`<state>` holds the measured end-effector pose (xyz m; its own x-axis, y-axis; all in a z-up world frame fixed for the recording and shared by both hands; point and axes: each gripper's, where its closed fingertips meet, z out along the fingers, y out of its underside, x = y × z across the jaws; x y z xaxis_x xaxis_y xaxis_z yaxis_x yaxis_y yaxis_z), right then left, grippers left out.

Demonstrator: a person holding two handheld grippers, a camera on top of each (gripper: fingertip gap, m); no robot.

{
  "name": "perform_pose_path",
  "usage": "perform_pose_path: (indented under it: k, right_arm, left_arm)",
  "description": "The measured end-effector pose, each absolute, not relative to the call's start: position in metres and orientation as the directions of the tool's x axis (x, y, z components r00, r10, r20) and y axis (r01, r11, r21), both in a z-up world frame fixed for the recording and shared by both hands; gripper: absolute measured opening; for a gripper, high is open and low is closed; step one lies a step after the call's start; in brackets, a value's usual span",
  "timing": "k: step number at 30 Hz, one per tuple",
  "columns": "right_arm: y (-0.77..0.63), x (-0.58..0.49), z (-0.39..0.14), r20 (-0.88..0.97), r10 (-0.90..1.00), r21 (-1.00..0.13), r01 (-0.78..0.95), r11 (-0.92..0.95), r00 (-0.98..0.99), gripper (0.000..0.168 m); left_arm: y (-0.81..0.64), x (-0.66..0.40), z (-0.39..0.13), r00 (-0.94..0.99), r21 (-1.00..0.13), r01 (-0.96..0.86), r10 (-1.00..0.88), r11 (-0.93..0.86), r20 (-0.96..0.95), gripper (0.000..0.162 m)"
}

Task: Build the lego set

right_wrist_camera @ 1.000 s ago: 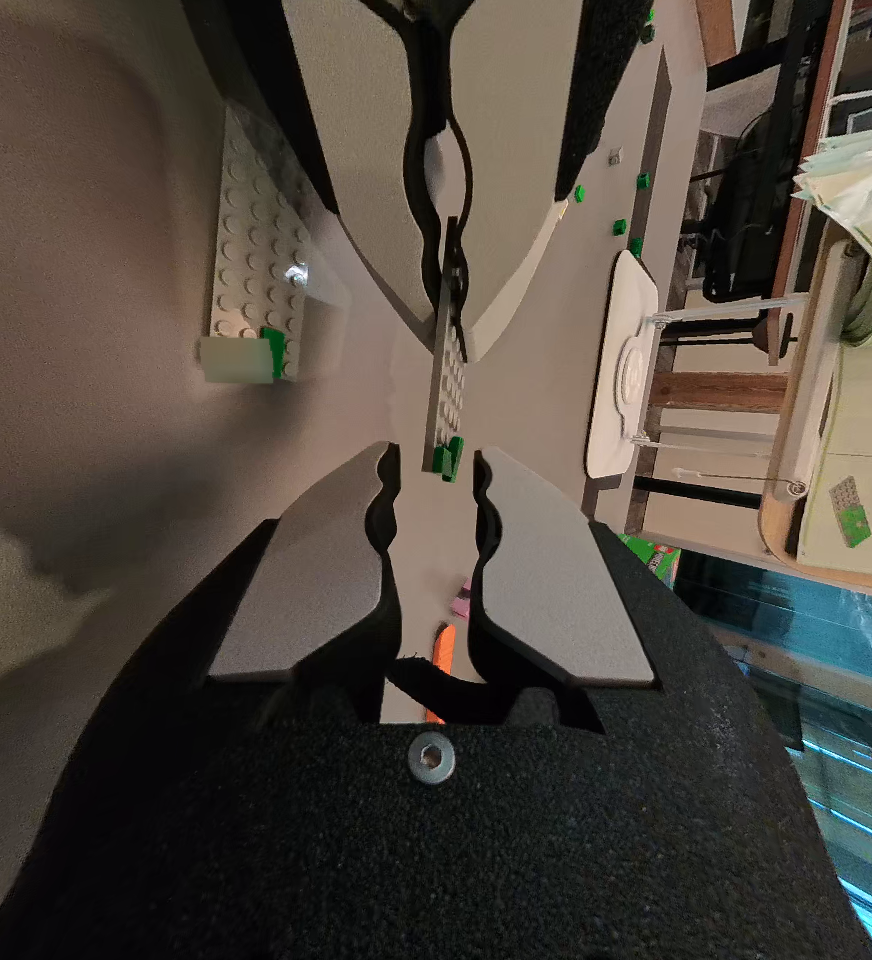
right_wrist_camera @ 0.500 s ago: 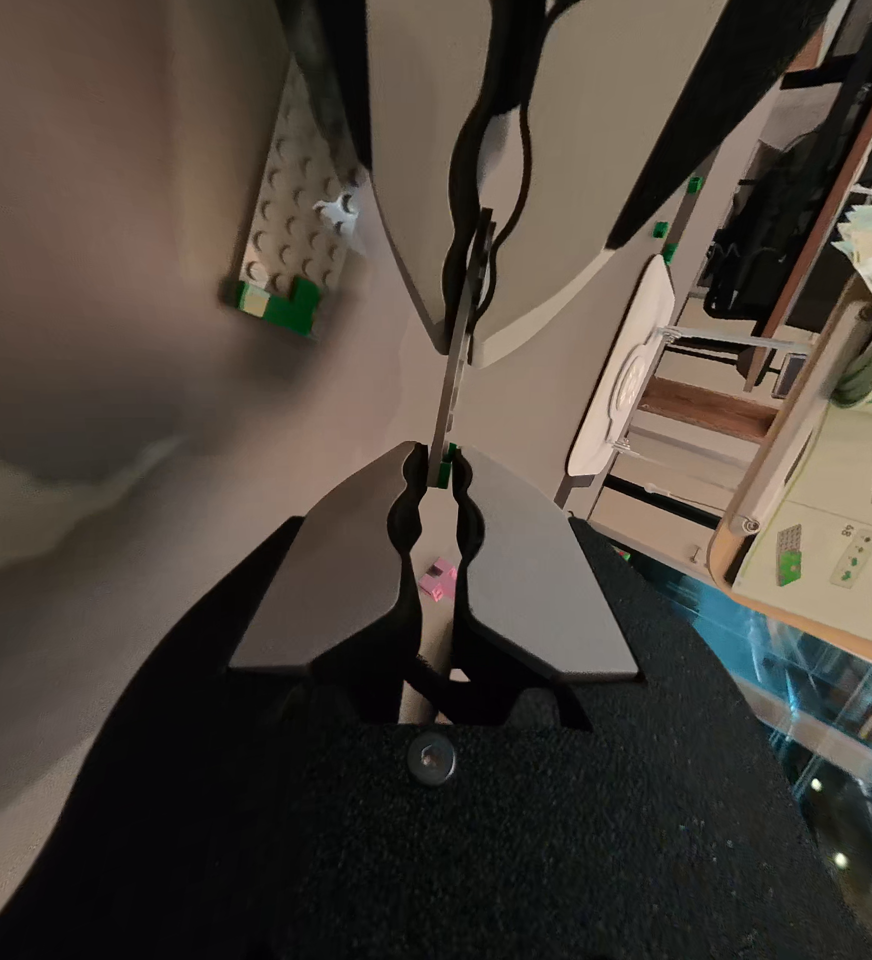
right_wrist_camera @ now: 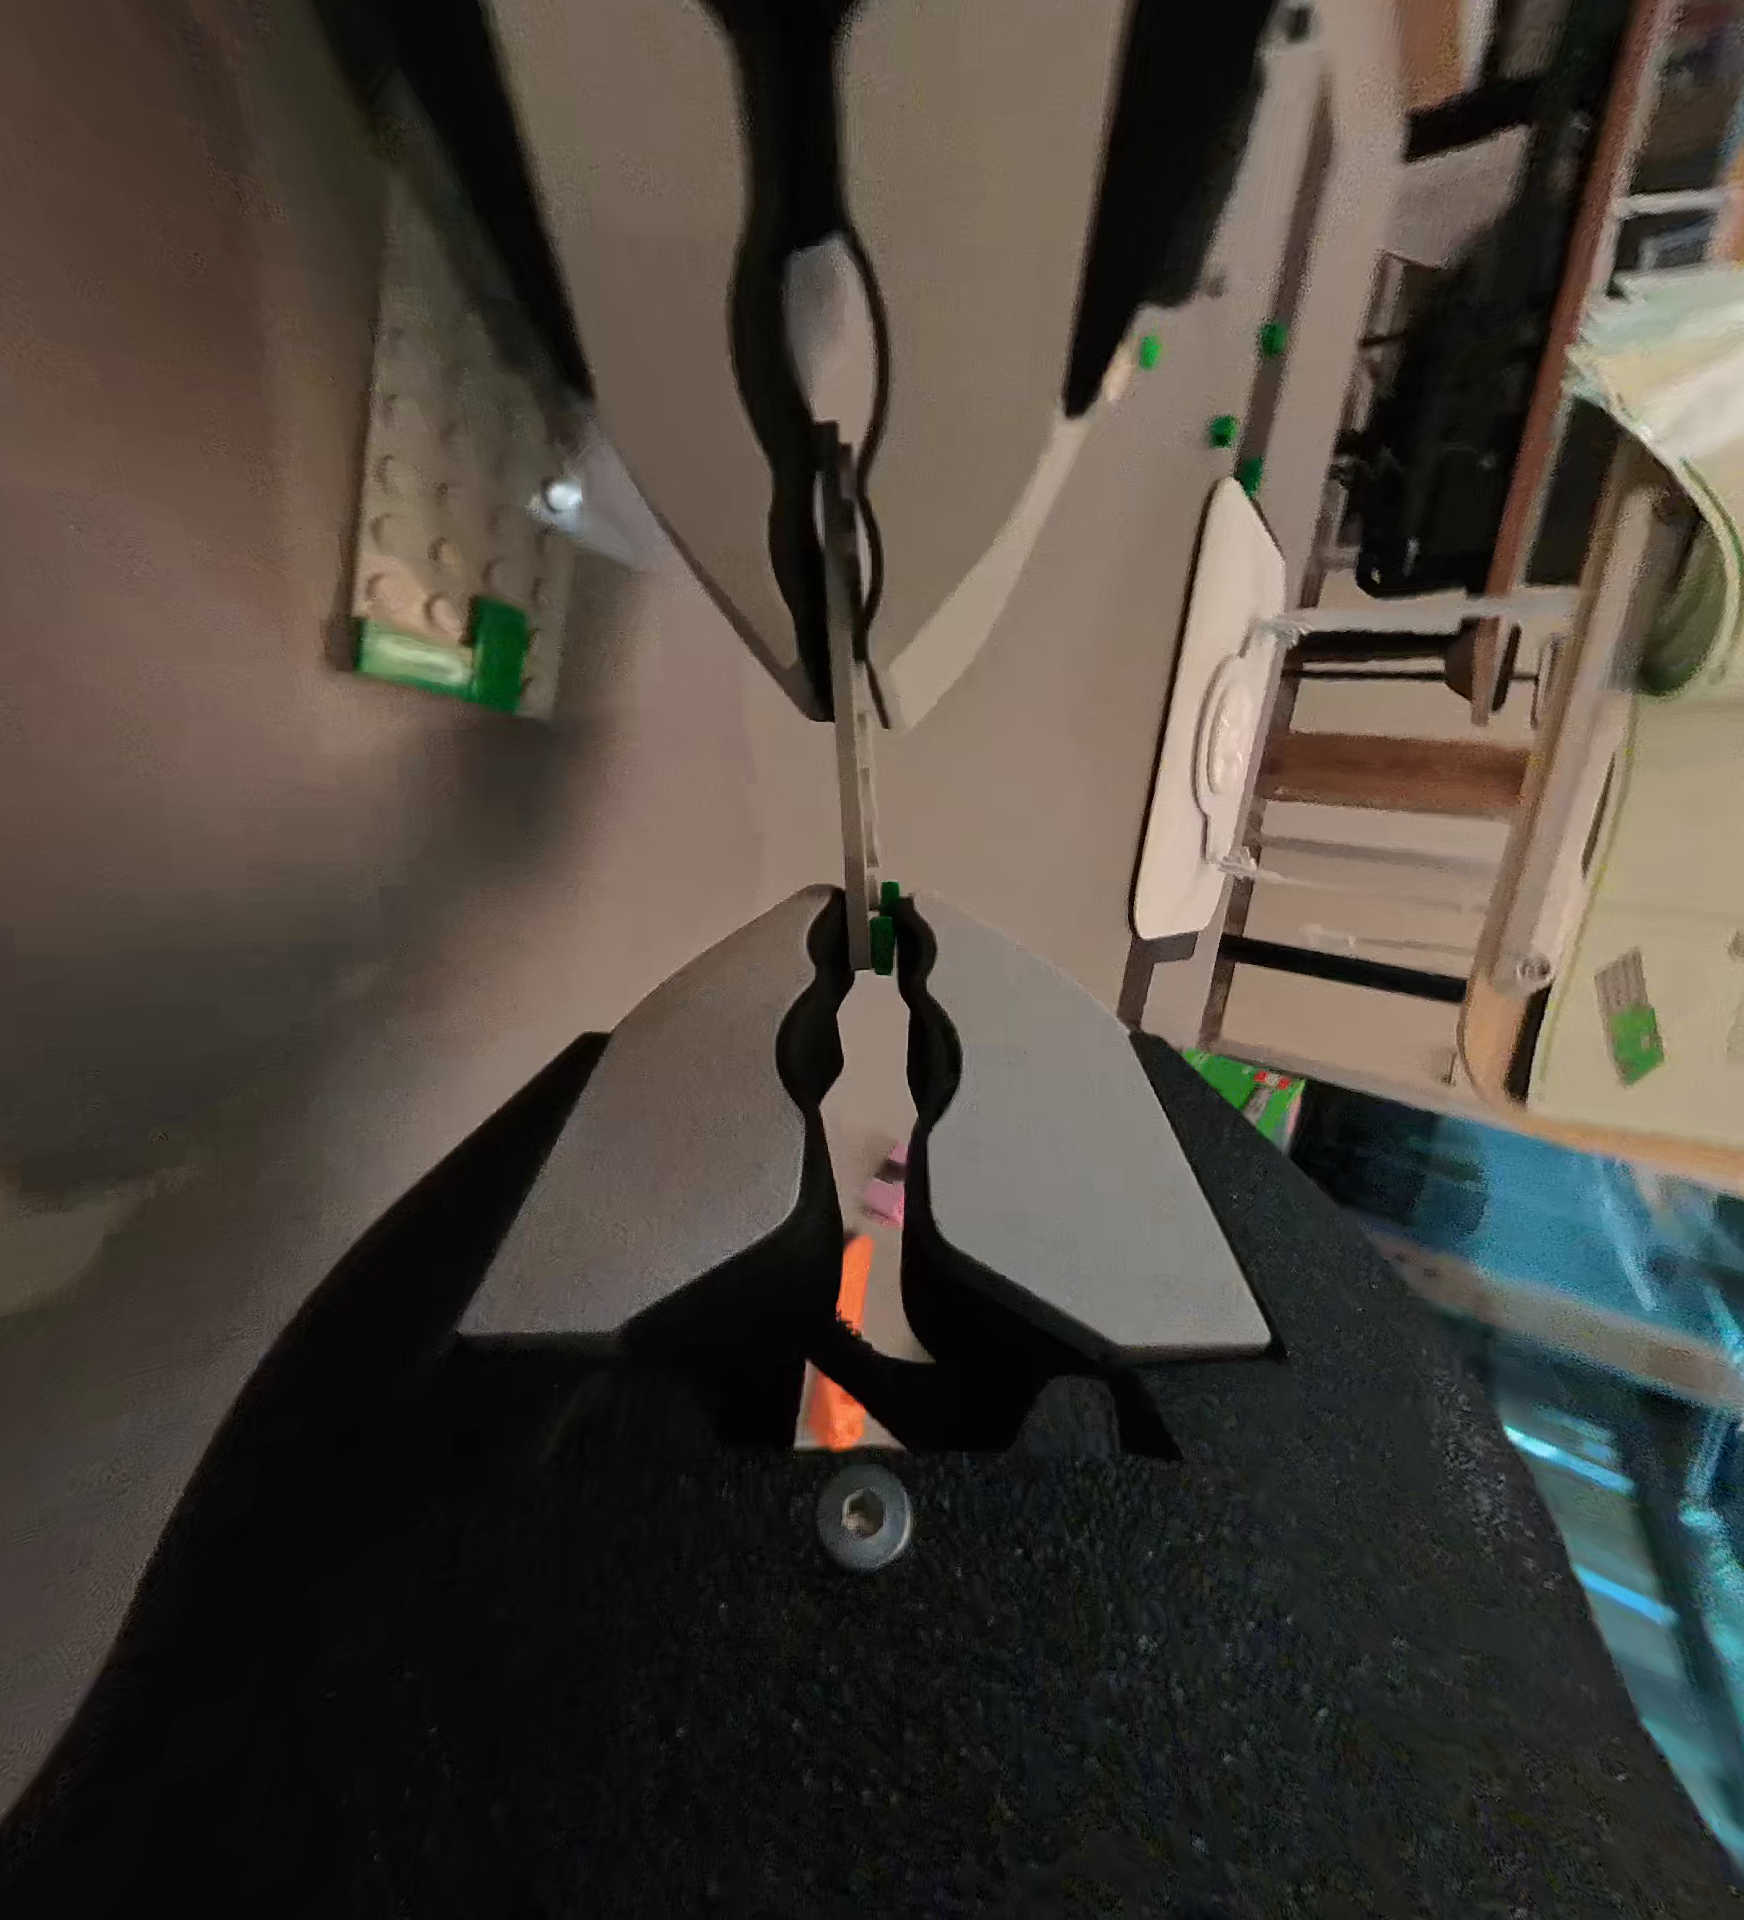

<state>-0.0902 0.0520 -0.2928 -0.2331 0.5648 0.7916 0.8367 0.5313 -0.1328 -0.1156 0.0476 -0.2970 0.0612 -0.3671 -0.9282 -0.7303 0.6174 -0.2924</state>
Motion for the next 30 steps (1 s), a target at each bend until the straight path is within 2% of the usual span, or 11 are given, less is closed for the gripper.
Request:
perform_pose_path:
  k: [2, 5, 7, 8, 9, 12, 14, 18, 23, 27, 30]
  right_arm:
    - [0.057, -0.091, -0.294, 0.812, 0.574, -0.231, 0.842, 0.488, -0.11, 0.007]
    - [0.07, -0.091, -0.292, 0.848, 0.522, -0.354, 0.832, 0.428, 0.093, 0.007]
    - [0.081, -0.091, -0.293, 0.839, 0.496, -0.445, 0.806, 0.39, 0.223, 0.007]
    - [0.085, -0.091, -0.295, 0.828, 0.49, -0.482, 0.793, 0.373, 0.273, 0.007]
    - [0.09, -0.09, -0.299, 0.822, 0.481, -0.502, 0.786, 0.36, 0.305, 0.007]
    - [0.094, -0.088, -0.289, 0.869, 0.408, -0.446, 0.799, 0.404, 0.279, 0.008]
    - [0.095, -0.088, -0.289, 0.829, 0.448, -0.52, 0.756, 0.397, 0.335, 0.007]
    - [0.099, -0.084, -0.284, 0.808, 0.444, -0.564, 0.726, 0.394, 0.386, 0.007]
    - [0.105, -0.074, -0.27, 0.792, 0.387, -0.605, 0.692, 0.394, 0.473, 0.008]
    - [0.108, -0.069, -0.268, 0.793, 0.368, -0.606, 0.695, 0.387, 0.486, 0.007]
    - [0.108, -0.068, -0.264, 0.812, 0.334, -0.582, 0.699, 0.415, 0.478, 0.007]
  left_arm:
    - [0.055, -0.118, -0.294, 0.113, -0.322, -0.746, -0.367, 0.582, -0.923, 0.012]
    - [0.065, -0.128, -0.29, 0.215, -0.413, -0.76, -0.405, 0.502, -0.889, 0.028]
    - [0.071, -0.135, -0.285, 0.319, -0.524, -0.734, -0.463, 0.431, -0.827, 0.032]
    - [0.071, -0.136, -0.279, 0.374, -0.597, -0.69, -0.506, 0.408, -0.777, 0.027]
    - [0.068, -0.136, -0.271, 0.437, -0.678, -0.625, -0.546, 0.388, -0.715, 0.022]
    - [0.068, -0.14, -0.26, 0.585, -0.838, -0.475, -0.615, 0.269, -0.529, 0.028]
    - [0.072, -0.144, -0.26, 0.632, -0.856, -0.464, -0.592, 0.227, -0.5, 0.035]
    - [0.069, -0.143, -0.249, 0.674, -0.877, -0.412, -0.566, 0.247, -0.476, 0.044]
    - [0.078, -0.138, -0.236, 0.703, -0.997, -0.071, -0.709, 0.02, -0.064, 0.066]
    - [0.107, -0.148, -0.23, 0.703, -0.98, 0.165, -0.684, -0.109, 0.195, 0.076]
    - [0.113, -0.147, -0.231, 0.649, -0.956, 0.25, -0.707, -0.15, 0.281, 0.078]
